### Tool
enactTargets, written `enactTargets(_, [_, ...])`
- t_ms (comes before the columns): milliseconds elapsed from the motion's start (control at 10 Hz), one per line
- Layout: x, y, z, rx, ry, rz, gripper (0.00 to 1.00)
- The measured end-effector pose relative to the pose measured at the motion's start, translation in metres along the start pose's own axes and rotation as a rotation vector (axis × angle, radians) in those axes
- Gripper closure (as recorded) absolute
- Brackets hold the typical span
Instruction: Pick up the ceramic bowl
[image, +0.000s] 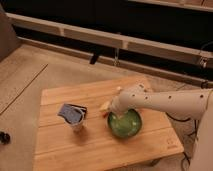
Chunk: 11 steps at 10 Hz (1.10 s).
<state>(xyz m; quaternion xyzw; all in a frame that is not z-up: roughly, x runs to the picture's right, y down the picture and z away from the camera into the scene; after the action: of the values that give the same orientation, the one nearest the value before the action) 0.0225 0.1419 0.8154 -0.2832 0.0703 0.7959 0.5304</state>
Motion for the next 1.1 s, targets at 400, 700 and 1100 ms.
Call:
enactTargets(400, [0.008, -0.005, 0.044, -0.031, 0.089, 0.067, 0.35])
enactTargets(700, [0.001, -0.015, 0.052, -0.006, 0.108, 0.104, 0.57])
enactTargets(1100, [-0.012, -0.007, 0.043, -0.011, 0.092, 0.117, 0.98])
